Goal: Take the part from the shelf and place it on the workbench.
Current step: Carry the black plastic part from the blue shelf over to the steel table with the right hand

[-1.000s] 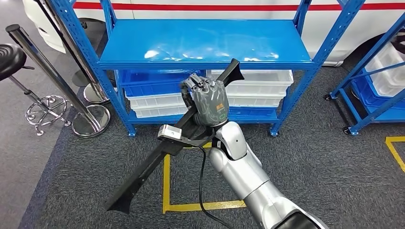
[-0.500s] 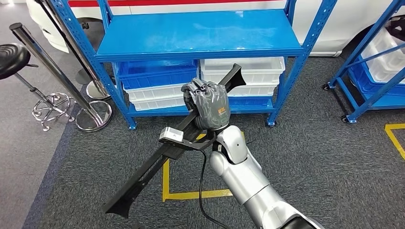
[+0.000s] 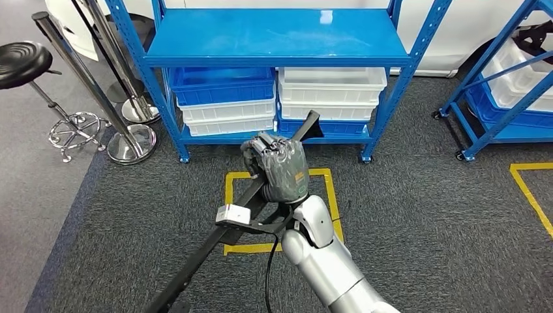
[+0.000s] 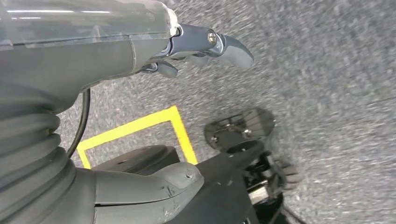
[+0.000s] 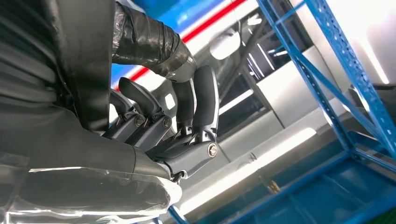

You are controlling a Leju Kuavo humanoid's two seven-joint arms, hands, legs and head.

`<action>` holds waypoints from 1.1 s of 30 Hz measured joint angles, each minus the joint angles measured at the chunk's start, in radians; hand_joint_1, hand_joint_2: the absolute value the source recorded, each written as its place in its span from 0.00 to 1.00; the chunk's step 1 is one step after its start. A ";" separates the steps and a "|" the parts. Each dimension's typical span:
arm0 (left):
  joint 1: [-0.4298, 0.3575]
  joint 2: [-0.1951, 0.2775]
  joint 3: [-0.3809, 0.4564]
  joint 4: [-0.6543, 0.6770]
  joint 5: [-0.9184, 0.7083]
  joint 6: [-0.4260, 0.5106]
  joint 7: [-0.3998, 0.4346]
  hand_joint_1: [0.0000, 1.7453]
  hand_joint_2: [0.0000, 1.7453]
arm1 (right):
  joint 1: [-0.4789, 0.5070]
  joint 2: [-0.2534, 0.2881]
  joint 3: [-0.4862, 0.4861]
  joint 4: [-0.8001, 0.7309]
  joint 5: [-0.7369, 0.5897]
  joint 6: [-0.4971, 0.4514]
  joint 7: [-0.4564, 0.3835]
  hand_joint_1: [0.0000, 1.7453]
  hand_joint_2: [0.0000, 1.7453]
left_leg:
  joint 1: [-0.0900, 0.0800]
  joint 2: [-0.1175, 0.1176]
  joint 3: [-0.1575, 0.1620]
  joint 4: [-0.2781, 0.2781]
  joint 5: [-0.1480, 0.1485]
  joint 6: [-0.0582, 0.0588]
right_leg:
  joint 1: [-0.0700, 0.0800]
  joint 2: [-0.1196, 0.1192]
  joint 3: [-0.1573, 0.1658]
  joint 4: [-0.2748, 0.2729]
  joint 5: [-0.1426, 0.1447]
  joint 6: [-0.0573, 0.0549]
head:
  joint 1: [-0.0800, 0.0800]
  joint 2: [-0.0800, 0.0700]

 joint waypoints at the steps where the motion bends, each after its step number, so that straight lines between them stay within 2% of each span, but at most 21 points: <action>1: 0.001 -0.004 0.000 0.000 0.002 0.009 -0.003 0.00 1.00 | 0.017 0.000 0.000 -0.011 -0.006 0.000 -0.011 1.00 1.00 | 0.000 0.000 -0.020 0.007 0.011 -0.002 | -0.002 0.000 0.022 0.006 0.030 0.001 | 0.000 0.000; 2: 0.002 -0.008 0.000 0.000 0.002 0.017 -0.005 0.00 1.00 | 0.032 0.001 0.001 -0.023 -0.011 0.000 -0.021 1.00 1.00 | 0.001 0.000 -0.040 0.014 0.020 -0.006 | -0.004 0.000 0.062 -0.025 0.057 0.001 | 0.000 0.000; 3: 0.004 -0.012 0.000 0.000 0.002 0.022 -0.007 0.00 1.00 | 0.045 0.004 0.002 -0.034 -0.014 0.000 -0.028 1.00 1.00 | 0.000 0.000 -0.056 0.022 0.029 -0.010 | -0.005 0.000 0.119 -0.085 0.061 -0.001 | 0.000 0.000; 5: 0.007 -0.019 0.001 0.000 0.000 0.028 -0.009 0.00 1.00 | 0.062 0.010 0.005 -0.056 -0.019 0.000 -0.038 1.00 1.00 | -0.002 0.000 -0.078 0.035 0.046 -0.021 | -0.001 0.001 0.229 -0.235 0.020 -0.009 | -0.001 0.000; 6: 0.009 -0.021 0.001 0.000 -0.001 0.029 -0.009 0.00 1.00 | 0.068 0.013 0.006 -0.063 -0.021 0.000 -0.039 1.00 1.00 | -0.002 0.001 -0.083 0.036 0.056 -0.027 | 0.003 0.001 0.259 -0.282 -0.002 -0.014 | -0.001 0.000; 7: 0.011 -0.023 0.001 0.000 -0.001 0.029 -0.010 0.00 1.00 | 0.073 0.015 0.007 -0.069 -0.023 0.000 -0.040 1.00 1.00 | -0.002 0.001 -0.086 0.035 0.067 -0.033 | 0.006 0.001 0.266 -0.305 -0.008 -0.021 | -0.001 0.000; 9: 0.016 -0.024 0.001 0.000 -0.001 0.031 -0.010 0.00 1.00 | 0.082 0.016 0.008 -0.073 -0.026 0.000 -0.041 1.00 1.00 | 0.003 -0.001 -0.095 0.039 0.062 -0.045 | 0.005 -0.003 0.248 -0.306 0.013 -0.039 | -0.001 0.000; 11: 0.022 -0.025 0.001 0.000 -0.001 0.031 -0.010 0.00 1.00 | 0.089 0.019 0.010 -0.075 -0.027 0.000 -0.041 1.00 1.00 | 0.006 -0.003 -0.119 0.100 -0.023 -0.057 | 0.001 -0.008 0.219 -0.309 0.042 -0.058 | -0.001 0.000; 13: 0.023 -0.025 0.001 0.000 -0.001 0.031 -0.010 0.00 1.00 | 0.094 0.021 0.012 -0.076 -0.027 0.000 -0.041 1.00 1.00 | 0.007 -0.004 -0.145 0.224 -0.128 -0.067 | 0.003 -0.009 0.184 -0.307 0.070 -0.065 | -0.001 0.000; 15: 0.023 -0.025 0.001 0.000 -0.001 0.031 -0.010 0.00 1.00 | 0.096 0.022 0.012 -0.076 -0.028 0.000 -0.042 1.00 1.00 | 0.008 -0.004 -0.156 0.315 -0.164 -0.071 | 0.005 -0.011 0.159 -0.305 0.090 -0.064 | -0.001 0.000; 20: 0.023 -0.025 0.001 0.000 -0.001 0.031 -0.010 0.00 1.00 | 0.098 0.021 0.012 -0.076 -0.028 0.001 -0.042 1.00 1.00 | 0.008 -0.004 -0.156 0.340 -0.160 -0.072 | 0.005 -0.011 0.149 -0.304 0.096 -0.063 | -0.002 0.000; 23: 0.023 -0.025 0.001 0.000 -0.001 0.031 -0.010 0.00 1.00 | 0.100 0.022 0.012 -0.076 -0.028 0.000 -0.042 1.00 1.00 | 0.008 -0.004 -0.135 0.351 -0.114 -0.073 | 0.005 -0.013 0.126 -0.298 0.110 -0.061 | -0.002 0.000; 24: 0.023 -0.025 0.001 0.000 -0.001 0.031 -0.010 0.00 1.00 | 0.100 0.022 0.012 -0.076 -0.028 0.000 -0.042 1.00 1.00 | 0.008 -0.004 -0.118 0.344 -0.087 -0.073 | 0.004 -0.013 0.113 -0.294 0.117 -0.060 | -0.002 0.000; 25: 0.023 -0.025 0.001 0.000 -0.001 0.032 -0.010 0.00 1.00 | 0.100 0.022 0.013 -0.076 -0.029 0.000 -0.042 1.00 1.00 | 0.009 -0.004 -0.081 0.308 -0.066 -0.072 | 0.004 -0.013 0.098 -0.289 0.125 -0.058 | -0.002 0.000; 27: 0.020 -0.023 0.004 0.000 0.003 0.031 -0.018 0.00 1.00 | 0.090 0.026 0.019 -0.071 -0.047 0.000 -0.049 1.00 1.00 | 0.006 -0.004 0.038 0.135 -0.075 -0.050 | 0.004 -0.013 0.065 -0.283 0.154 -0.039 | -0.001 0.000; 28: 0.018 -0.021 0.006 0.000 0.004 0.025 -0.023 0.00 1.00 | 0.083 0.029 0.024 -0.065 -0.057 0.000 -0.053 1.00 1.00 | 0.005 -0.003 0.081 0.054 -0.080 -0.033 | 0.004 -0.011 0.047 -0.269 0.146 -0.028 | -0.001 0.000; 29: 0.015 -0.017 0.008 0.000 0.005 0.016 -0.026 0.00 1.00 | 0.075 0.032 0.030 -0.057 -0.066 0.000 -0.055 1.00 1.00 | 0.003 -0.001 0.096 0.001 -0.083 -0.016 | 0.004 -0.009 0.031 -0.238 0.114 -0.018 | 0.000 0.000; 30: 0.012 -0.013 0.009 0.000 0.004 0.006 -0.026 0.00 1.00 | 0.069 0.035 0.035 -0.050 -0.069 0.000 -0.054 1.00 1.00 | 0.004 0.001 0.076 -0.001 -0.063 -0.005 | 0.004 -0.006 0.016 -0.187 0.061 -0.012 | 0.000 0.000; 31: 0.010 -0.009 0.009 0.000 0.002 0.001 -0.024 0.00 1.00 | 0.066 0.037 0.037 -0.045 -0.067 0.000 -0.051 1.00 1.00 | 0.003 0.002 0.057 0.000 -0.048 -0.002 | 0.003 -0.006 0.003 -0.120 0.009 -0.011 | 0.000 0.000; 32: 0.009 -0.005 0.010 0.000 0.000 -0.002 -0.020 0.00 1.00 | 0.063 0.038 0.039 -0.039 -0.061 0.000 -0.046 1.00 1.00 | 0.002 0.002 0.037 0.003 -0.034 -0.001 | 0.003 -0.006 -0.005 -0.055 -0.021 -0.010 | 0.000 0.000; 33: 0.008 -0.002 0.010 0.000 -0.003 -0.003 -0.016 0.00 1.00 | 0.062 0.039 0.041 -0.035 -0.052 0.000 -0.042 1.00 1.00 | 0.002 0.002 0.017 0.007 -0.022 -0.002 | 0.003 -0.006 -0.003 -0.009 -0.021 -0.010 | 0.000 0.000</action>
